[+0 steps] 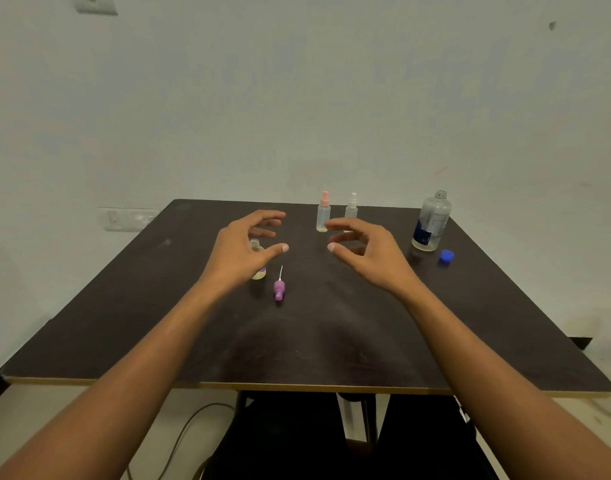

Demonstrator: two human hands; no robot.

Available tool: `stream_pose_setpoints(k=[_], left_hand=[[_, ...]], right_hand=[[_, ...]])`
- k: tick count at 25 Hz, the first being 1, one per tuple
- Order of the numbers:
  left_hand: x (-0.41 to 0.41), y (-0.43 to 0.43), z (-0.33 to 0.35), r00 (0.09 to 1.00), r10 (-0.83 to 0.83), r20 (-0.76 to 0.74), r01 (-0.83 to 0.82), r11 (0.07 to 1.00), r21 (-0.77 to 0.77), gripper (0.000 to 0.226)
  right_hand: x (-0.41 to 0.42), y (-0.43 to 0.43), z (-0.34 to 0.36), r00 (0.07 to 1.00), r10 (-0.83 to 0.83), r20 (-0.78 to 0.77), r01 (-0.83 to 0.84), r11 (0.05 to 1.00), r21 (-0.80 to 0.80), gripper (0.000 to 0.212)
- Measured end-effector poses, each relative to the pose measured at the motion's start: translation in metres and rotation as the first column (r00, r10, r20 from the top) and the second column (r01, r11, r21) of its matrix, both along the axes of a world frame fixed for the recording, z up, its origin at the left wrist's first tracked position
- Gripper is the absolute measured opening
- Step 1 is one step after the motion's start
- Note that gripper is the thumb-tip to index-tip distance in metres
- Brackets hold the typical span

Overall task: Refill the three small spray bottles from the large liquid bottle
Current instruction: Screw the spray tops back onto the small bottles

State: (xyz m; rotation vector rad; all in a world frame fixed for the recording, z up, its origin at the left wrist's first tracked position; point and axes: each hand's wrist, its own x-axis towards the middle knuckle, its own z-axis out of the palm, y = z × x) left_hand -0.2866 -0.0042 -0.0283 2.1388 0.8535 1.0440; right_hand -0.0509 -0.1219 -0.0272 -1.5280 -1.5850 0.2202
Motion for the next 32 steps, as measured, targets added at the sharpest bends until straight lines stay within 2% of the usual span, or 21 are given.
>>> stream_pose_setpoints(k=[3, 5, 7, 10, 15, 21, 25, 28, 32], left_hand=[[-0.009, 0.011, -0.019, 0.992, 0.118, -0.035, -0.116, 0.991, 0.073, 0.059], [-0.012, 0.020, -0.031, 0.976, 0.209, -0.061, -0.201, 0.974, 0.107, 0.063], [-0.012, 0.029, -0.041, 0.961, 0.262, -0.090, -0.258, 0.964, 0.060, 0.070], [-0.009, 0.041, -0.055, 0.963, 0.251, -0.099, -0.259, 0.963, -0.070, 0.075], [-0.006, 0.050, -0.069, 0.969, 0.219, -0.113, -0.234, 0.962, -0.140, 0.065], [-0.005, 0.054, -0.071, 0.969, 0.217, -0.118, -0.234, 0.960, -0.151, 0.057], [-0.008, 0.050, -0.068, 0.975, 0.205, -0.082, -0.215, 0.966, -0.141, 0.054], [-0.008, 0.041, -0.064, 0.984, 0.176, -0.043, -0.180, 0.976, -0.126, 0.054], [-0.001, 0.020, -0.054, 0.993, 0.117, 0.021, -0.113, 0.985, -0.132, 0.052]], right_hand=[[-0.013, 0.014, -0.022, 0.981, 0.065, 0.181, -0.053, 0.996, -0.072, 0.038], [-0.024, 0.023, -0.036, 0.935, 0.137, 0.327, -0.098, 0.987, -0.130, 0.039], [-0.037, 0.032, -0.045, 0.871, 0.204, 0.446, -0.125, 0.972, -0.200, 0.041], [-0.054, 0.043, -0.049, 0.792, 0.282, 0.541, -0.156, 0.951, -0.268, 0.046], [-0.062, 0.059, -0.054, 0.698, 0.333, 0.633, -0.171, 0.937, -0.304, 0.038], [-0.065, 0.065, -0.055, 0.691, 0.329, 0.643, -0.164, 0.938, -0.304, 0.027], [-0.059, 0.062, -0.047, 0.754, 0.240, 0.612, -0.147, 0.969, -0.198, 0.021], [-0.046, 0.052, -0.027, 0.854, 0.125, 0.506, -0.101, 0.992, -0.076, 0.026], [-0.030, 0.023, 0.014, 0.962, 0.037, 0.270, -0.031, 0.999, -0.028, 0.031]])
